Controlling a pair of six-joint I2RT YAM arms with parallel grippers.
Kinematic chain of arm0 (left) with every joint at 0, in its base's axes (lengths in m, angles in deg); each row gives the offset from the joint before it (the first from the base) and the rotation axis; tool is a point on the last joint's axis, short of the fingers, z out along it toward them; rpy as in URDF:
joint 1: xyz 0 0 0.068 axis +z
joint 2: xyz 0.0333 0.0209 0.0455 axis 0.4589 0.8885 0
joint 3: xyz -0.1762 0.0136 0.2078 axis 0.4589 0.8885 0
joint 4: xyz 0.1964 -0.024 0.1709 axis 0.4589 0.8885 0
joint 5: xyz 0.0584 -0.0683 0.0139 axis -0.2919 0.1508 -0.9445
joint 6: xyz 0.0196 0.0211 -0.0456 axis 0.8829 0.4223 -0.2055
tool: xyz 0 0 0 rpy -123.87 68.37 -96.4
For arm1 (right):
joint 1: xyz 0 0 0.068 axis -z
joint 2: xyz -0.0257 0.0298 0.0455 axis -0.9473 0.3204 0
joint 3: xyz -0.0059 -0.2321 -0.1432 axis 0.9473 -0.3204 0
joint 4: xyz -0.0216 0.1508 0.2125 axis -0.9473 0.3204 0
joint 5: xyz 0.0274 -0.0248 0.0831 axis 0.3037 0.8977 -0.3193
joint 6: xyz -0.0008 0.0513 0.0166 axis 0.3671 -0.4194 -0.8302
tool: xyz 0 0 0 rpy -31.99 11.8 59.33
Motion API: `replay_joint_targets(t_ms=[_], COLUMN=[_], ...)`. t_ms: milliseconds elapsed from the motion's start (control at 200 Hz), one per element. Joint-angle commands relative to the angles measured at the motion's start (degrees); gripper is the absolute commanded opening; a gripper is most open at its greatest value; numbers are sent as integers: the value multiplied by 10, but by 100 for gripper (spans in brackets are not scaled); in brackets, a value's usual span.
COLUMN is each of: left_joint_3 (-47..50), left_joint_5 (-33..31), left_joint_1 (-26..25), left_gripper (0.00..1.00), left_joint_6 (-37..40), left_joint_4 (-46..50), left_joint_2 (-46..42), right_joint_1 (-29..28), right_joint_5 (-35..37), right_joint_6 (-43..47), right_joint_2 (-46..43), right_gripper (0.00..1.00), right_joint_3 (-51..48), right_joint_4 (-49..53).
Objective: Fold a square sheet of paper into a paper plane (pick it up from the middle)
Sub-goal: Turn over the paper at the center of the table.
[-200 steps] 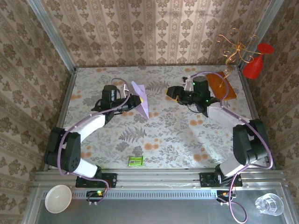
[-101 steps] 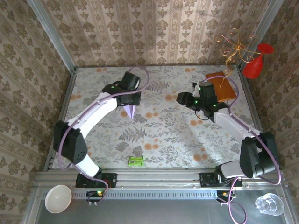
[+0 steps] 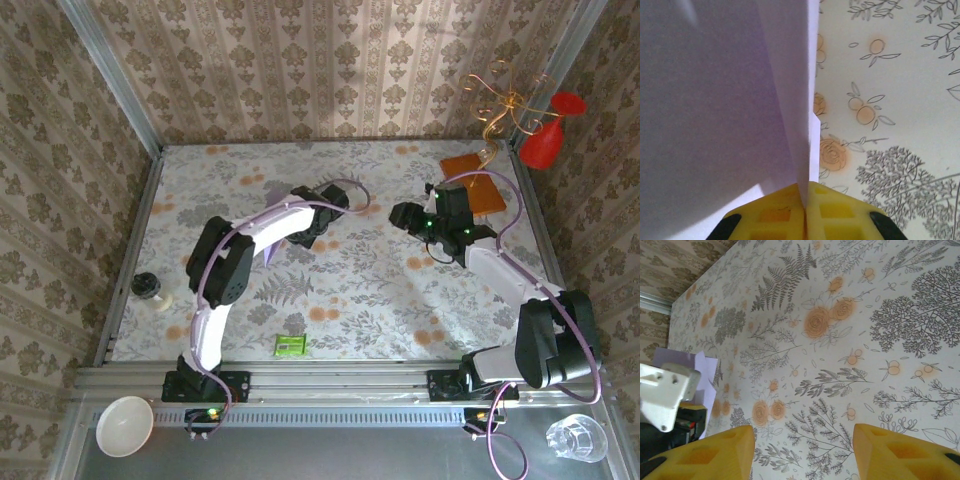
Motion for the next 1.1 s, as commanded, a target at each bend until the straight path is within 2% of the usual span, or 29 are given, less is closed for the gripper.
replay_joint_targets(t_ms=[0,175,360,650,800,930,1090], left_joint_3=[-21,-35,-34,-38,-38,-35,-10], left_joint_5=[-34,-22,5,92,155,222,383], left_joint_1=[-15,-26,-35,-37,-37,-37,-27], left_gripper=[13,14,18,26,30,40,51], left_joint_6=[-3,-29,-50,-86,-108,-125,-140], left_joint_4=[15,21,14,4,-10,-27,-88], left_joint_2=[22,64,72,64,34,-4,-67], right_joint_1=[6,8,9,9,10,10,10], right_joint_5=[8,4,-4,-7,-7,-6,-19], right_joint_6=[-7,-13,-19,-27,-31,-37,-46], right_joint_2=[-14,-5,5,12,14,14,33], right_gripper=[56,56,56,55,55,55,57], right_joint_3=[-6,-8,-8,-10,-10,-10,-6], right_joint_4=[6,4,-1,-10,-12,-14,-22])
